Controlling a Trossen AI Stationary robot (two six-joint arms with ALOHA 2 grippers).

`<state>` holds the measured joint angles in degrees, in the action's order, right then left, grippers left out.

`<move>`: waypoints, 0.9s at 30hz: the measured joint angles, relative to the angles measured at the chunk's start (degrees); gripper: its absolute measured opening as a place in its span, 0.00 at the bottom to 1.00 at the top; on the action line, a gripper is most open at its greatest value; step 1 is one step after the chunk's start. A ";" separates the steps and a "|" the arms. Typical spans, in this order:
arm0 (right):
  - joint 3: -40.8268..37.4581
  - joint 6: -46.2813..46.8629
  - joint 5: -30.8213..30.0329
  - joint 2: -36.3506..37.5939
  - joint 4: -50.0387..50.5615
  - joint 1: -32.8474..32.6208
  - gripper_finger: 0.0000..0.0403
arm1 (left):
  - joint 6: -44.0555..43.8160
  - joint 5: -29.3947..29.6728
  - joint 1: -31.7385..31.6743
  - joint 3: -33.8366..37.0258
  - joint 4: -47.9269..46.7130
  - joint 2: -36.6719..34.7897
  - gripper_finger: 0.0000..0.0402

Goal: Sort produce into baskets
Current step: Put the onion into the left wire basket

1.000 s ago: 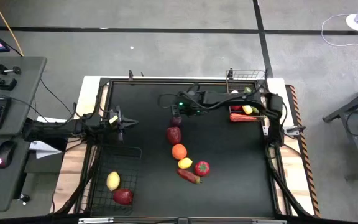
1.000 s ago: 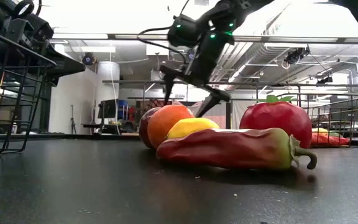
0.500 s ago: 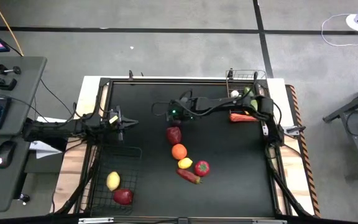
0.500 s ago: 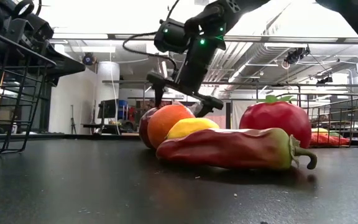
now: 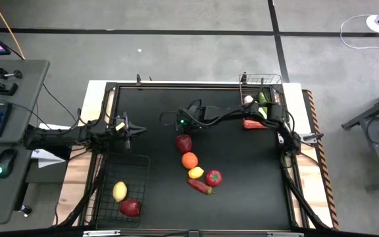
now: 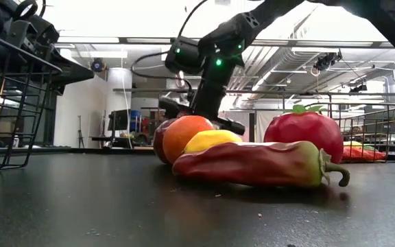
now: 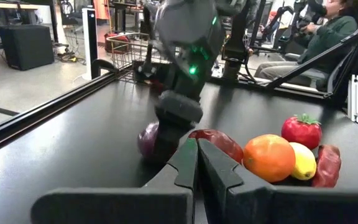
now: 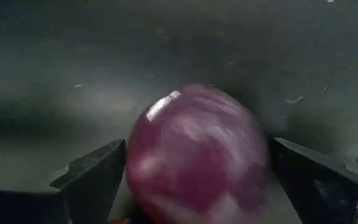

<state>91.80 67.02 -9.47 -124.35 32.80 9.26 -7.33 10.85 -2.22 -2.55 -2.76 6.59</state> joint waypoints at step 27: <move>-0.10 -13.01 -0.98 6.90 -0.68 -0.32 0.64 | 0.00 0.00 -0.01 0.00 -0.01 0.00 0.00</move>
<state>91.70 54.02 -10.44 -117.45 32.12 8.93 -7.33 10.85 -2.23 -2.55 -2.78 6.59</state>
